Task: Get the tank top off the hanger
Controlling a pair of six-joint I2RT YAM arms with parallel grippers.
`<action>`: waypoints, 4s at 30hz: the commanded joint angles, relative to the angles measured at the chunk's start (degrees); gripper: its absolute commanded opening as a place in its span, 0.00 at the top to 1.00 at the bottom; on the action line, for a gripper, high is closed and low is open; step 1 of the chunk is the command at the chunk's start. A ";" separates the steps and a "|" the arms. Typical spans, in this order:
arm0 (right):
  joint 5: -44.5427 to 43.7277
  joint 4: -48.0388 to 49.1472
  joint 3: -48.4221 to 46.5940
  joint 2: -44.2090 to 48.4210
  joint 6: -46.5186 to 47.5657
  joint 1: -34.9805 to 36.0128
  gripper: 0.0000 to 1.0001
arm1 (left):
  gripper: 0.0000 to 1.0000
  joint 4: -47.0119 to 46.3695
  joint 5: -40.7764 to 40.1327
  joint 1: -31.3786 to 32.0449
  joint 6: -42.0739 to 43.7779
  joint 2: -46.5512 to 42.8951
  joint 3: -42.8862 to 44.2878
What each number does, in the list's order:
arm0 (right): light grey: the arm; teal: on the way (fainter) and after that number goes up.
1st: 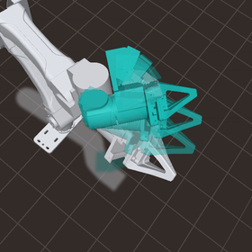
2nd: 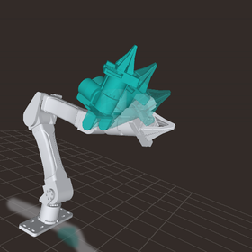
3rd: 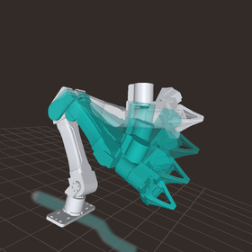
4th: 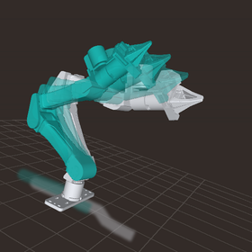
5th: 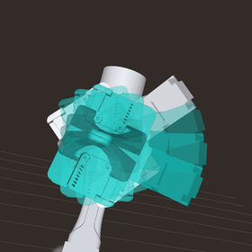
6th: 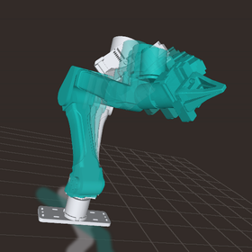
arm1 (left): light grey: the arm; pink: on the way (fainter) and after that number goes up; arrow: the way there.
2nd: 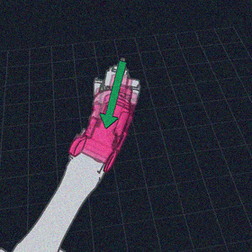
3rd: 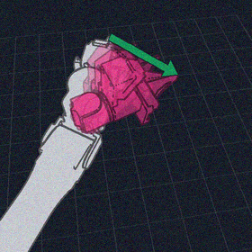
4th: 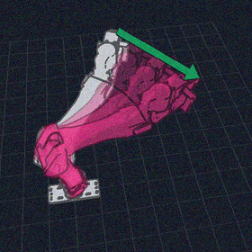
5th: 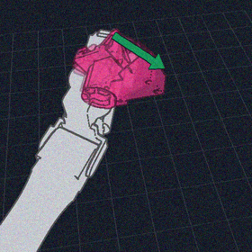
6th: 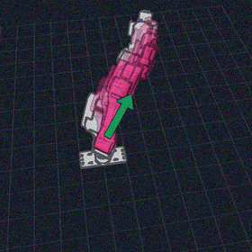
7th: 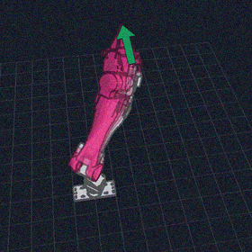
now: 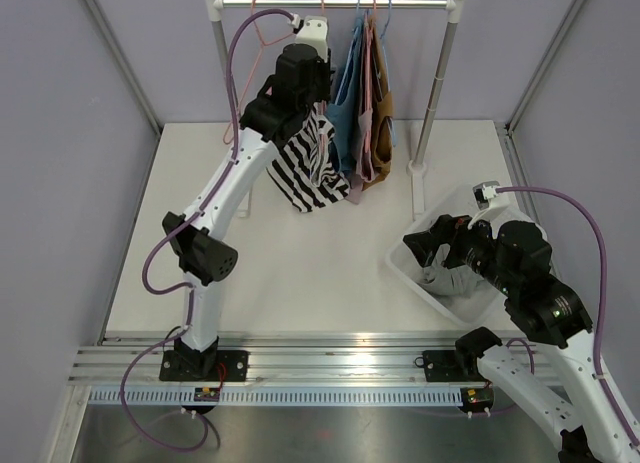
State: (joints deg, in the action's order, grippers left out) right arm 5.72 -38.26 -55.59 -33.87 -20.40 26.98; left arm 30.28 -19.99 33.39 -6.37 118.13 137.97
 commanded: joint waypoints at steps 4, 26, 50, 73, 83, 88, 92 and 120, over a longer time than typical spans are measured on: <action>0.96 2.49 -0.48 0.21 0.63 -0.18 0.03 | 0.74 -2.60 0.83 -1.13 0.13 2.11 2.65; 2.28 3.28 -0.66 0.38 1.16 -0.17 0.03 | 1.00 -0.93 0.47 -2.27 -0.66 -4.56 3.97; 4.65 3.46 -4.00 -0.23 1.68 -0.17 0.01 | 1.00 13.56 2.41 -2.27 0.92 -19.42 -4.11; 8.17 5.74 -5.14 -0.85 0.98 -0.09 0.01 | 1.00 17.62 9.26 -0.08 -8.57 -48.24 -32.48; 13.52 11.28 -6.54 -2.34 -0.08 -0.18 0.01 | 1.00 23.59 16.11 0.28 -8.31 -66.87 -45.07; 24.13 17.76 -7.43 -5.86 -2.35 -0.18 0.01 | 1.00 26.66 25.34 0.36 -4.97 -75.39 -49.10; 33.20 25.41 -5.76 -9.53 -6.13 -0.18 0.01 | 1.00 28.08 30.87 0.28 -4.70 -78.83 -52.09; 9.95 24.83 -23.32 -46.20 2.73 20.39 0.40 | 1.00 20.26 41.26 0.28 -12.52 -83.06 -65.55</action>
State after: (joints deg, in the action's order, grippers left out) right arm 24.84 -11.44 -74.72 -78.78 -21.85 46.39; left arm 56.53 18.24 33.45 -17.30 34.70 71.70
